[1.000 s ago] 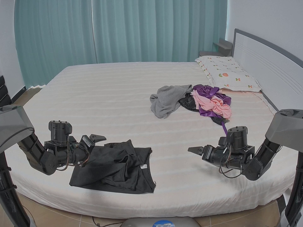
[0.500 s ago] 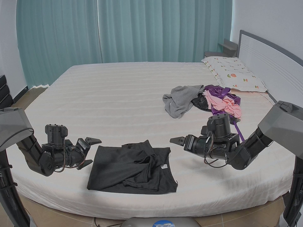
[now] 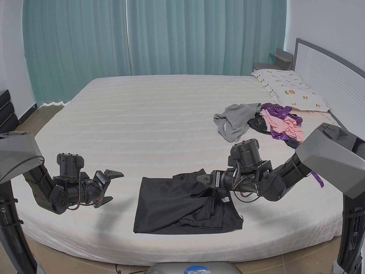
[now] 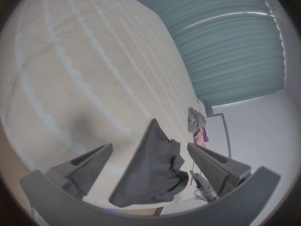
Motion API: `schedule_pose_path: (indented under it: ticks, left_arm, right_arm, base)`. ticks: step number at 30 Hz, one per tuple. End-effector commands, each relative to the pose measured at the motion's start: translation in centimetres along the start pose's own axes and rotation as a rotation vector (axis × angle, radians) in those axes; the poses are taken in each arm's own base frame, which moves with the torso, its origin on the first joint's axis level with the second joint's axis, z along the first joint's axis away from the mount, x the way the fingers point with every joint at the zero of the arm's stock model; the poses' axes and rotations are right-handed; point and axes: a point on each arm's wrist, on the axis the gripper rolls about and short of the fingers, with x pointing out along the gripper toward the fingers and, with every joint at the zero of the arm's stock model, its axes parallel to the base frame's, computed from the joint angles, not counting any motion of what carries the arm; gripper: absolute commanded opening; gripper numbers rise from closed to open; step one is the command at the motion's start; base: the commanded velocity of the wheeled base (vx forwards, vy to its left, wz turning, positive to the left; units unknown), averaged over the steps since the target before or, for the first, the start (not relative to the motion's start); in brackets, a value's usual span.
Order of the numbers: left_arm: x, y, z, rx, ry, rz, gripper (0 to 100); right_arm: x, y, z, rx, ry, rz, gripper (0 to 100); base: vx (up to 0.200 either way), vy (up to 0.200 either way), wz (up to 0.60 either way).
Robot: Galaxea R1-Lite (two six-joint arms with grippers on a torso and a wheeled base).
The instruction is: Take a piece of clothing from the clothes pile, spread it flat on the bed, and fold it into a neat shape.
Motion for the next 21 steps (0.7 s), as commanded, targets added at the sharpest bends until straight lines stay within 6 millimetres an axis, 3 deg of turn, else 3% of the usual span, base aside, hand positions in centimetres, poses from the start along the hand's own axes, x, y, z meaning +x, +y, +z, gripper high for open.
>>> schedule_pose_path:
  ticks: [1, 10, 21]
  left_arm:
    - [0.2, 0.2, -0.1, 0.0, 0.006, 0.006, 100]
    - [0.2, 0.2, -0.2, 0.001, 0.01, 0.009, 100]
    - [0.3, 0.2, -0.3, 0.004, 0.009, 0.011, 100]
  right_arm:
    - [0.8, -0.2, 0.2, -0.018, 0.003, -0.027, 100]
    - [2.9, -0.6, -1.5, -0.192, 0.067, -0.156, 100]
    - [3.4, -1.1, -3.3, -0.28, 0.12, -0.196, 100]
  base:
    - [0.0, 0.0, 0.0]
    - [0.0, 0.0, 0.0]
    - [0.0, 0.0, 0.0]
